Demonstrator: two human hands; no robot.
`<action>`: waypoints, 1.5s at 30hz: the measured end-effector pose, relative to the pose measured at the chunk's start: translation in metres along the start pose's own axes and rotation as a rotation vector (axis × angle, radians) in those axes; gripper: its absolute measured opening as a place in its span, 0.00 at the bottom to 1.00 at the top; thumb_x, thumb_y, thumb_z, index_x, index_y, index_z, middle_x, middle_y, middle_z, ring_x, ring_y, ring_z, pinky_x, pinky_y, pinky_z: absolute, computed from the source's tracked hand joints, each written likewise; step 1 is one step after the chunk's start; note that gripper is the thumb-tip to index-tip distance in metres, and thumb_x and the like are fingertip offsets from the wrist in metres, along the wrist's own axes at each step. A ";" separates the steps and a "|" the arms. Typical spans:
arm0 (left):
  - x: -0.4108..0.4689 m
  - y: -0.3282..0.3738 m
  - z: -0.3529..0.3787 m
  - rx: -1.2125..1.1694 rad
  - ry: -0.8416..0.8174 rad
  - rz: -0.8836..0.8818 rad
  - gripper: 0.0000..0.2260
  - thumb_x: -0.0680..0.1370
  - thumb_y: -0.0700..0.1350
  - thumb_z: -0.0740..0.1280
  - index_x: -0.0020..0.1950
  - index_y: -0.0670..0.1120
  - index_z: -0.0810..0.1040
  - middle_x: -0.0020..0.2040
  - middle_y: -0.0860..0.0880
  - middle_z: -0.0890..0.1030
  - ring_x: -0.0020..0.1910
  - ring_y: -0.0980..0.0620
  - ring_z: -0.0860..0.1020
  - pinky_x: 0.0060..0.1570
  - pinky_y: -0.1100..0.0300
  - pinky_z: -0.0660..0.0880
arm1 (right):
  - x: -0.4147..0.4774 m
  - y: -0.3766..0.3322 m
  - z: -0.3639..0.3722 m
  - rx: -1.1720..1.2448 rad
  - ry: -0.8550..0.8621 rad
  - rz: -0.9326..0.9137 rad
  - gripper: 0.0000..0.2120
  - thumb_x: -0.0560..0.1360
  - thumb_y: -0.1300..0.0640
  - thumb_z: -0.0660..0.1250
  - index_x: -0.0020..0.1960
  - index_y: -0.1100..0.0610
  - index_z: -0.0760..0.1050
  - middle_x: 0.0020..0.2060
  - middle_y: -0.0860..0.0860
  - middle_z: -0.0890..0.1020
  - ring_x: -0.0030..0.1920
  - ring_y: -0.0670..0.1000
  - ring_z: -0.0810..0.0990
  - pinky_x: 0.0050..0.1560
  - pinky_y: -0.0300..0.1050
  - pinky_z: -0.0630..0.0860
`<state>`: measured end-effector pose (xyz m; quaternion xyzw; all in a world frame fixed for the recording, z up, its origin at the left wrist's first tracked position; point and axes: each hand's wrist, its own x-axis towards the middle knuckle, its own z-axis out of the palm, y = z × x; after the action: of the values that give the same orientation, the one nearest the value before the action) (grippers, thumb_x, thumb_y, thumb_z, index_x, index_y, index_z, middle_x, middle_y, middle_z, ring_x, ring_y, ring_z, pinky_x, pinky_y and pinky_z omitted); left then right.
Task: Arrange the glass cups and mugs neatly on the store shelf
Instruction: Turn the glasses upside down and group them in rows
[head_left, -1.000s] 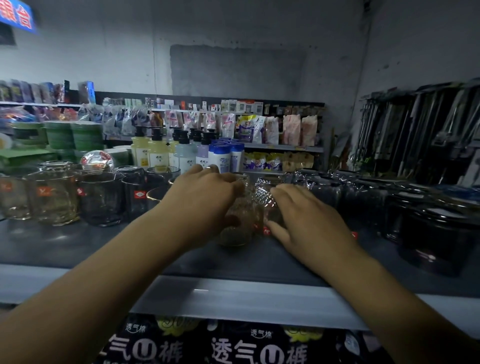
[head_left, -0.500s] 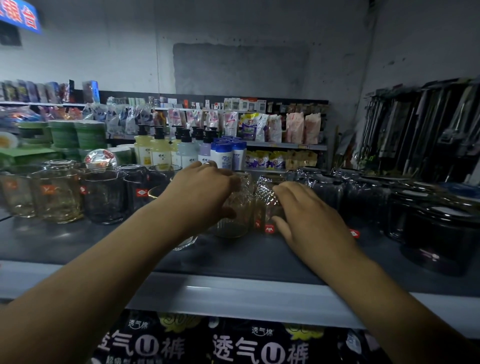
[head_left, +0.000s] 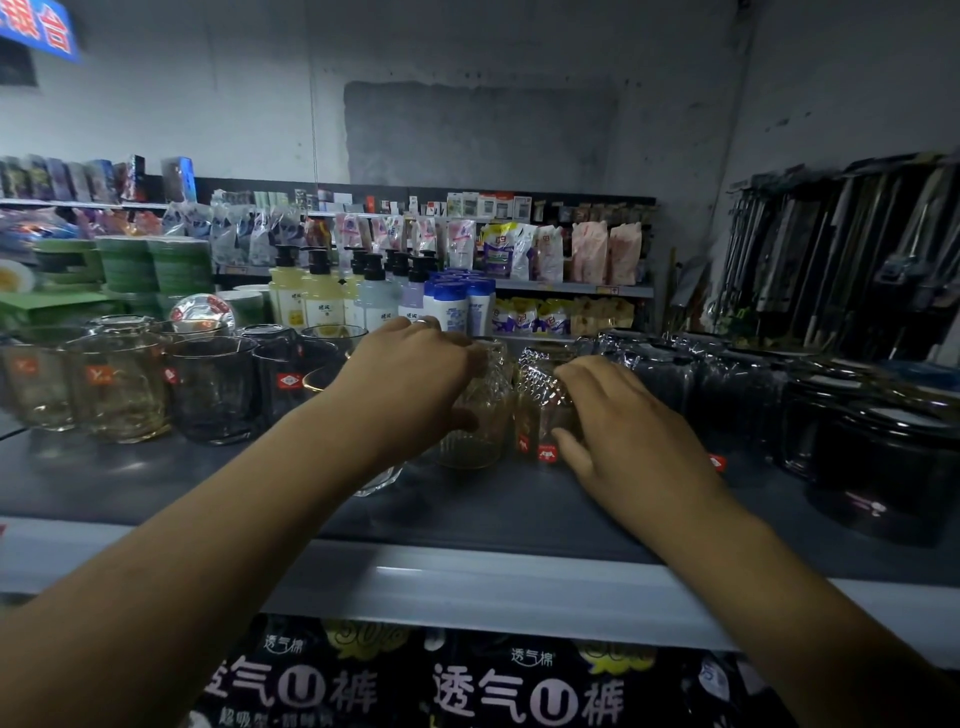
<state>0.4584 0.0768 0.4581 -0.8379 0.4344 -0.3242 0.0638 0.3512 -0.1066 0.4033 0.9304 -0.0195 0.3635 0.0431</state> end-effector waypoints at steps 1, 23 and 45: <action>0.000 0.000 0.000 -0.001 0.002 0.000 0.26 0.76 0.63 0.69 0.72 0.54 0.73 0.69 0.54 0.77 0.67 0.48 0.75 0.65 0.52 0.71 | 0.000 0.000 0.000 0.003 0.002 0.003 0.20 0.74 0.57 0.72 0.64 0.56 0.71 0.63 0.52 0.74 0.63 0.54 0.74 0.47 0.53 0.81; 0.003 0.001 0.004 -0.044 0.031 -0.001 0.26 0.77 0.63 0.68 0.72 0.55 0.73 0.68 0.53 0.77 0.67 0.47 0.74 0.65 0.53 0.70 | -0.001 0.000 0.001 -0.011 -0.023 0.000 0.22 0.74 0.58 0.72 0.66 0.57 0.70 0.65 0.52 0.73 0.65 0.55 0.73 0.47 0.54 0.82; 0.000 -0.001 0.003 -0.025 0.021 0.017 0.26 0.77 0.63 0.67 0.72 0.54 0.72 0.68 0.53 0.77 0.67 0.47 0.75 0.65 0.51 0.72 | 0.000 -0.002 0.000 -0.036 -0.037 0.005 0.23 0.74 0.60 0.72 0.67 0.59 0.71 0.66 0.54 0.73 0.65 0.56 0.74 0.47 0.54 0.82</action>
<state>0.4609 0.0772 0.4557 -0.8314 0.4462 -0.3271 0.0515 0.3509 -0.1050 0.4029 0.9359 -0.0292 0.3461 0.0584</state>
